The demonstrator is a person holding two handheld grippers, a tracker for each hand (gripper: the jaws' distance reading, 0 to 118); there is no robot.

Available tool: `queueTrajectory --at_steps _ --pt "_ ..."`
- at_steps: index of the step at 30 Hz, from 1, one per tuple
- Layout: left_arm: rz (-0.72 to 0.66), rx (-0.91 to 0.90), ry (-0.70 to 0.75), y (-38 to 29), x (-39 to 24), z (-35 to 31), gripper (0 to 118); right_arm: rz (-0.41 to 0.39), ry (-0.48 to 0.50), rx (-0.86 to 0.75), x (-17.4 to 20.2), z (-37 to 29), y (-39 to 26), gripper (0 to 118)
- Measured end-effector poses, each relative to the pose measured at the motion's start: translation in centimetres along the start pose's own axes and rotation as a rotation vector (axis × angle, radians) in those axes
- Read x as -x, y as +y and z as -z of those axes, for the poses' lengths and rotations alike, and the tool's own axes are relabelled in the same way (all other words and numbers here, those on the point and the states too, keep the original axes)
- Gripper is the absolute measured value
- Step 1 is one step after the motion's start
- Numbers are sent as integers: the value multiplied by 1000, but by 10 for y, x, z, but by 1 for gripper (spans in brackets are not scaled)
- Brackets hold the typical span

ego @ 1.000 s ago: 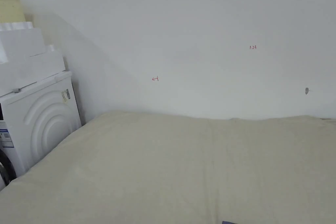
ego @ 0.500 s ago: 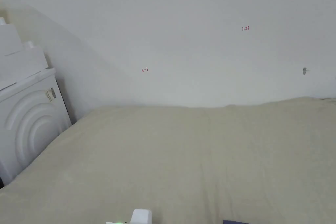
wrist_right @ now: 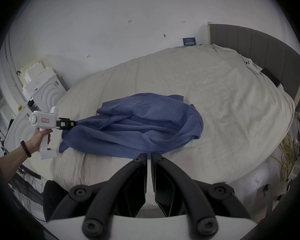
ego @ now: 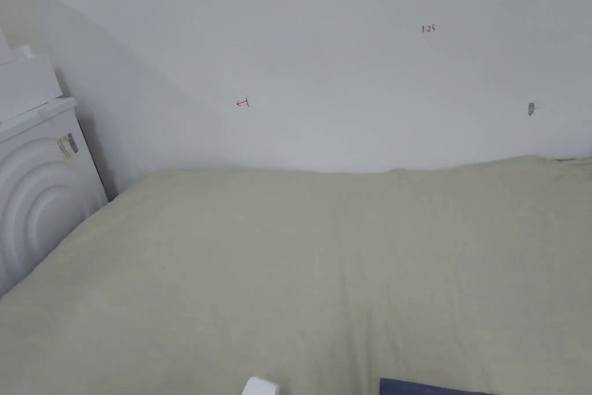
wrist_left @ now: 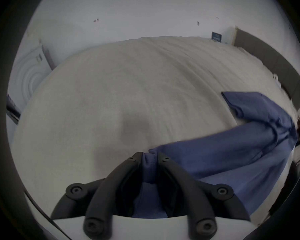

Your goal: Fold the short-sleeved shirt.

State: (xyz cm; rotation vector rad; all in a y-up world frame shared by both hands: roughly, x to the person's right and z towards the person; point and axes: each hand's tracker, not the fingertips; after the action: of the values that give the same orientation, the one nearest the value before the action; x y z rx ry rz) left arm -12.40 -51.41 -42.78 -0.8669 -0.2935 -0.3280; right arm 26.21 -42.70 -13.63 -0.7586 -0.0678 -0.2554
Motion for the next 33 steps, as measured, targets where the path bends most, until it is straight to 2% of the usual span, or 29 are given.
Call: queueTrajectory --at_steps 2,4,5,6,8,10,13,15,17,21,23,25,28,29,30,33 --pt "17 15 2 -1 -7 3 11 -67 4 -20 1 7 14 5" --pt "-5 19 0 -1 -5 3 11 -165 45 -14 0 23 41 9" --pt "-38 27 -13 1 -3 1 11 -222 22 -12 1 32 59 12" --pt "-36 24 -35 0 -2 -2 11 -290 12 -28 2 42 77 18" --pt "-20 20 -50 -3 -5 -7 11 -393 33 28 3 71 114 49" --pt "-19 39 -72 -5 -5 -4 10 -464 63 84 3 108 145 66" --pt "-114 65 -113 -3 5 3 10 -566 75 222 10 172 180 66" --pt "-175 71 -130 -2 12 4 10 -598 91 276 14 210 198 66" --pt "-151 68 -132 -2 13 4 10 -593 96 335 14 240 210 66" --pt "-143 74 -134 -1 12 5 10 -658 77 449 7 292 215 66" --pt "-149 77 -134 -1 13 6 10 -663 67 461 3 307 209 66" --pt "-148 76 -135 -1 13 8 10 -626 115 490 -1 310 201 66" --pt "-149 66 -134 -3 12 8 10 -607 108 445 -5 303 199 64" --pt "-151 60 -132 -3 11 7 10 -607 111 424 -5 298 196 58" --pt "-155 54 -129 -4 11 6 10 -609 138 412 -5 294 192 48" --pt "-158 42 -119 -6 9 6 10 -625 137 387 2 282 180 17"
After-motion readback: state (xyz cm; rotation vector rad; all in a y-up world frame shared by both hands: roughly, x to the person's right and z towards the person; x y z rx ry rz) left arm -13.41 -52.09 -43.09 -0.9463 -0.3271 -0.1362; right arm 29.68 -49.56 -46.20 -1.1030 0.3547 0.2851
